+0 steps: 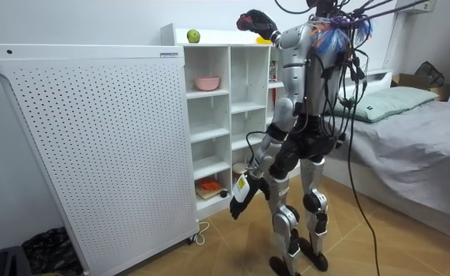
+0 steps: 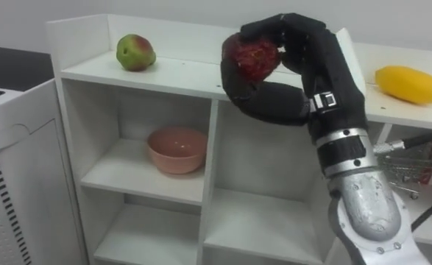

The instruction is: Arrange fruit in the closet

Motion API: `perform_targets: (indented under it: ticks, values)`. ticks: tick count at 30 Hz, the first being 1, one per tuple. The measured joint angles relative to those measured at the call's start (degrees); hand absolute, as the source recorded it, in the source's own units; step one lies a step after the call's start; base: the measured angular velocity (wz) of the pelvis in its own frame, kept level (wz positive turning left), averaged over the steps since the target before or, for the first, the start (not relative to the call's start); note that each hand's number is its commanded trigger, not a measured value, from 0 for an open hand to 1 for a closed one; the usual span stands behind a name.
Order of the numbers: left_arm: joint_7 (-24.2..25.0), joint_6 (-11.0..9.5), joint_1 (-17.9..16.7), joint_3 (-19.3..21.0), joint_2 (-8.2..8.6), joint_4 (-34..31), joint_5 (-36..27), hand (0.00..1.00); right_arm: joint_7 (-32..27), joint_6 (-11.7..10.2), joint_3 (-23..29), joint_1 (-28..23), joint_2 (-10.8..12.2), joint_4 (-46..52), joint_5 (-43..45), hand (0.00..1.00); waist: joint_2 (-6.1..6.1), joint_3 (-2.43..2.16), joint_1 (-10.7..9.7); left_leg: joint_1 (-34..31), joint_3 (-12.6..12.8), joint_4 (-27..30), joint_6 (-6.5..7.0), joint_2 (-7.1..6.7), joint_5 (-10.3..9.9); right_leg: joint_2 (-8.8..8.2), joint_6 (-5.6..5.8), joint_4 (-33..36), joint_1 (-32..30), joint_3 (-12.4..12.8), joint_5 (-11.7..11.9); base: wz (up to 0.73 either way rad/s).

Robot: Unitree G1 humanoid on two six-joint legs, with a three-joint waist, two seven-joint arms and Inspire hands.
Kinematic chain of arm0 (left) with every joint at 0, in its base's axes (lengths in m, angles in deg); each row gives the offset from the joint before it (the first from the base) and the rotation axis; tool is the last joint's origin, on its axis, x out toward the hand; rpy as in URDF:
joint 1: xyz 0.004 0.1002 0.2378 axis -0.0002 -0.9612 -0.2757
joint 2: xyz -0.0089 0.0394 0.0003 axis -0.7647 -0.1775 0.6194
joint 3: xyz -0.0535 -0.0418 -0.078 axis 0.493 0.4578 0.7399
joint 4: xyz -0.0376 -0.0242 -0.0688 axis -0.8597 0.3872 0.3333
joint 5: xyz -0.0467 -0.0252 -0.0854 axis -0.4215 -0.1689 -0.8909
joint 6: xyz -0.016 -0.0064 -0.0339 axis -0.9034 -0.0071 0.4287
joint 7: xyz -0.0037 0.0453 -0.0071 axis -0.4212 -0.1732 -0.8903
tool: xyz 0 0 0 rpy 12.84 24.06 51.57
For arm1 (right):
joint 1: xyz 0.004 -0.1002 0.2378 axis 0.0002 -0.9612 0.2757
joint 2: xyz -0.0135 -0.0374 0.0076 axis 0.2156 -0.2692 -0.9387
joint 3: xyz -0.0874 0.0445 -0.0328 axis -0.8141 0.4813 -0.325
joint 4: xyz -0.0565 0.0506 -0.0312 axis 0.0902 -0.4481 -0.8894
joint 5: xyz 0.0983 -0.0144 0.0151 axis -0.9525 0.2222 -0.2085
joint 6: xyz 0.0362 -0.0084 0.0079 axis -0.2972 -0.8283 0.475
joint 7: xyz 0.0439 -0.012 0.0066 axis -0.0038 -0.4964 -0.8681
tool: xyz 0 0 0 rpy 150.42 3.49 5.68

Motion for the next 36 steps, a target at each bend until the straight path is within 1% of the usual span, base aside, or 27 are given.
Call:
perform_targets:
  ticks: [2,5,6,7,8,9,10,11,12,13,14,16,17,18,19,21,22,23,24,25,27,29,30,33,34,35,36]
  values:
    - [0.03,-0.18,0.22,-1.09,-0.02,0.21,0.02,0.0,2.13,0.0,-1.82,-0.06,0.14,0.02,-1.31,1.0,-0.02,-0.02,0.2,-0.89,0.44,0.35,0.0,0.08,0.0,0.07,-0.17,0.17,-0.95,0.76,0.1,-0.09]
    - [0.09,-0.43,0.7,-1.23,0.09,1.15,0.03,0.0,3.3,0.0,-2.97,-1.25,0.4,0.03,-1.3,1.0,0.07,-0.01,0.36,-2.25,0.7,0.61,0.09,0.11,0.06,0.21,-0.4,0.17,-2.18,1.05,0.33,-0.07]
    - [0.07,-0.4,0.74,-1.26,0.1,1.59,-0.22,0.0,3.71,0.11,-3.32,-2.28,0.95,0.0,-1.37,1.0,0.3,0.08,0.41,-2.74,0.77,0.89,0.1,0.12,0.05,0.29,-0.45,0.18,-2.58,0.99,0.42,-0.04]
    - [-0.01,-0.36,0.83,-1.42,0.08,2.15,-1.24,0.0,3.74,0.08,-3.48,-3.21,2.06,-0.17,-1.34,1.0,0.61,0.13,0.27,-3.5,0.76,1.17,0.11,0.12,0.06,0.3,-0.49,0.17,-3.25,0.85,0.55,0.0]
    - [-0.04,-0.24,0.94,-1.65,0.07,2.32,-1.75,0.0,3.75,0.08,-3.52,-3.5,2.6,-0.53,-1.34,1.0,0.8,0.25,0.18,-3.91,0.72,1.43,0.11,0.12,0.06,0.31,-0.49,0.17,-3.49,0.84,0.61,0.0]
    - [-0.09,-0.01,1.08,-2.38,0.06,2.36,-2.35,0.0,3.77,0.06,-3.68,-3.78,3.39,-2.0,-1.42,1.0,1.27,0.31,0.07,-4.5,0.72,1.83,0.13,0.13,0.07,0.3,-0.51,0.14,-4.13,1.01,0.79,0.0]
    - [-0.43,0.01,1.32,-3.58,0.08,2.39,-2.44,0.0,3.73,0.02,-3.84,-3.9,4.13,-4.45,-2.01,1.0,1.81,0.62,-0.03,-4.86,0.72,2.13,0.13,0.13,0.07,0.22,-0.51,0.12,-4.3,1.02,0.9,0.0]
    - [-0.7,-0.02,1.54,-4.16,0.09,2.51,-2.47,0.0,3.61,0.03,-3.91,-4.18,4.51,-5.73,-2.65,1.0,2.02,0.61,-0.04,-5.23,0.72,2.16,0.16,0.12,0.09,0.06,-0.51,0.19,-4.58,0.99,0.91,0.0]
    - [-1.62,-0.04,2.59,-5.48,0.1,3.53,-3.52,0.0,3.37,-0.16,-4.21,-4.77,5.49,-8.85,-3.99,1.0,2.27,0.56,0.17,-6.09,0.69,2.33,0.3,0.14,0.18,-0.06,-0.56,0.43,-5.42,0.82,0.95,0.04]
    - [-1.77,0.04,3.68,-6.49,0.1,4.31,-4.72,0.0,3.27,-0.18,-4.95,-4.88,6.38,-12.79,-5.62,1.0,2.48,0.53,-0.08,-7.02,0.61,2.7,0.39,0.17,0.26,-0.13,-0.58,0.94,-6.51,0.39,0.98,0.05]
    - [-1.78,0.01,3.96,-6.96,0.15,4.72,-5.06,0.0,3.25,-0.12,-5.2,-5.13,6.66,-14.67,-6.37,1.0,2.61,0.51,-0.13,-7.67,0.48,3.05,0.4,0.17,0.28,-0.17,-0.58,1.18,-7.05,0.27,0.98,0.12]
    - [-2.54,-0.03,6.02,-9.05,0.26,5.05,-7.29,0.0,3.29,0.05,-5.48,-5.83,8.1,-23.29,-9.65,1.0,3.15,0.5,-0.42,-10.61,-0.04,4.44,0.46,0.14,0.32,-0.38,-0.61,2.2,-9.58,-0.18,1.01,0.13]
    - [-2.96,-0.15,6.81,-9.27,0.39,5.55,-8.2,0.0,3.17,0.08,-5.49,-5.93,8.97,-27.38,-10.97,1.0,3.31,0.5,-0.58,-11.74,-0.17,4.46,0.64,0.03,0.67,-0.52,-0.68,2.3,-10.66,-0.29,1.13,0.07]
    - [-3.17,-0.14,7.15,-9.72,0.39,6.01,-8.87,0.0,3.2,0.08,-5.53,-6.02,9.13,-29.46,-11.97,1.0,3.4,0.45,-0.6,-12.2,-0.18,4.46,0.68,-0.01,0.77,-0.57,-0.68,2.46,-11.21,-0.28,1.15,0.03]
    - [-3.73,-0.12,8.18,-10.21,0.44,7.1,-9.92,0.0,3.43,0.25,-5.6,-6.13,9.14,-33.33,-13.85,1.0,3.56,0.5,-0.49,-12.84,-0.17,4.46,0.75,-0.08,0.94,-0.71,-0.68,3.05,-12.14,-0.22,1.15,0.0]
    - [-4.08,-0.26,9.08,-10.26,0.46,8.03,-12.52,0.0,3.54,0.57,-5.48,-6.2,9.17,-36.72,-15.8,1.0,4.04,0.61,-0.38,-14.57,-0.09,5.0,0.85,-0.09,1.06,-0.92,-0.68,4.07,-14.14,-0.59,1.15,-0.05]
    - [-4.14,-0.48,9.39,-10.25,0.59,8.44,-13.63,0.0,3.67,0.48,-5.3,-6.19,9.18,-38.57,-17.05,1.0,4.45,0.76,-0.55,-15.52,0.02,5.43,0.89,-0.11,1.08,-1.05,-0.68,4.55,-15.17,-0.67,1.15,-0.08]
    - [-4.21,-0.53,9.49,-10.29,0.84,8.53,-13.71,0.0,3.72,0.47,-4.92,-6.19,9.23,-40.56,-18.07,1.0,4.9,1.01,-0.62,-16.24,0.15,5.83,0.93,-0.1,1.1,-1.16,-0.68,5.33,-16.15,-0.71,1.14,-0.05]
    - [-4.22,-0.54,9.47,-10.39,0.95,8.51,-13.88,0.0,3.71,0.47,-4.77,-6.19,9.3,-41.56,-18.84,1.0,5.12,1.11,-0.66,-16.66,0.17,6.08,0.93,-0.11,1.1,-1.22,-0.68,5.66,-16.6,-0.71,1.13,-0.04]
    - [-4.23,-0.53,9.43,-11.14,1.01,8.55,-15.06,0.0,3.69,0.47,-3.97,-6.19,10.0,-43.36,-20.4,1.0,5.38,1.15,-0.86,-17.7,0.21,6.46,1.08,-0.11,1.19,-1.36,-0.68,6.52,-17.88,-0.99,1.12,0.0]
    - [-4.23,-0.54,9.36,-11.32,1.11,8.94,-15.79,0.0,3.31,0.48,-2.58,-6.21,11.4,-45.67,-22.0,1.0,5.59,1.27,-1.13,-19.66,0.32,7.56,1.15,-0.09,1.23,-1.6,-0.78,8.42,-20.22,-1.09,0.93,-0.02]
    - [-4.23,-0.47,9.27,-11.55,1.28,9.14,-15.77,0.0,2.49,0.5,-2.5,-6.2,11.45,-46.72,-23.35,1.0,5.76,1.41,-1.05,-22.25,0.64,9.09,1.16,-0.09,1.24,-2.0,-0.9,11.24,-23.55,-0.74,0.64,-0.08]
    - [-4.23,-0.27,9.27,-12.06,1.5,9.29,-15.77,0.0,2.28,0.5,-2.04,-6.01,11.45,-48.14,-24.55,1.0,5.89,1.51,-0.65,-23.74,0.97,10.16,1.17,-0.12,1.23,-2.35,-0.97,13.03,-25.49,-0.56,0.4,-0.1]
    - [-4.29,0.21,9.22,-13.91,1.82,9.32,-16.11,0.0,1.39,0.6,-0.92,-5.86,11.45,-52.52,-29.35,1.0,5.8,1.79,0.03,-27.37,1.34,12.35,1.58,-0.61,1.45,-3.44,-1.29,16.91,-29.87,-0.58,-0.51,-0.01]
    - [-4.33,0.42,9.21,-14.89,1.91,9.2,-17.07,0.0,0.78,0.76,-0.86,-5.87,11.4,-53.1,-30.98,1.0,5.65,2.04,0.0,-29.22,1.35,13.09,1.75,-0.98,1.54,-4.04,-1.42,18.58,-31.97,-0.54,-1.15,0.08]
    - [-4.34,0.65,9.2,-15.29,2.04,9.02,-17.57,0.0,0.62,0.9,-0.86,-5.86,11.29,-53.23,-31.96,1.0,5.74,2.13,0.02,-30.24,1.35,13.6,1.78,-1.04,1.53,-4.23,-1.49,19.48,-33.06,-0.53,-1.22,0.08]
    - [-4.34,0.82,9.16,-16.02,2.11,8.8,-18.8,0.0,0.33,1.26,-0.9,-5.85,11.25,-53.29,-34.7,1.0,5.8,2.17,0.08,-32.3,1.35,14.36,1.84,-1.15,1.49,-4.58,-1.73,20.97,-35.35,-0.58,-1.38,0.09]
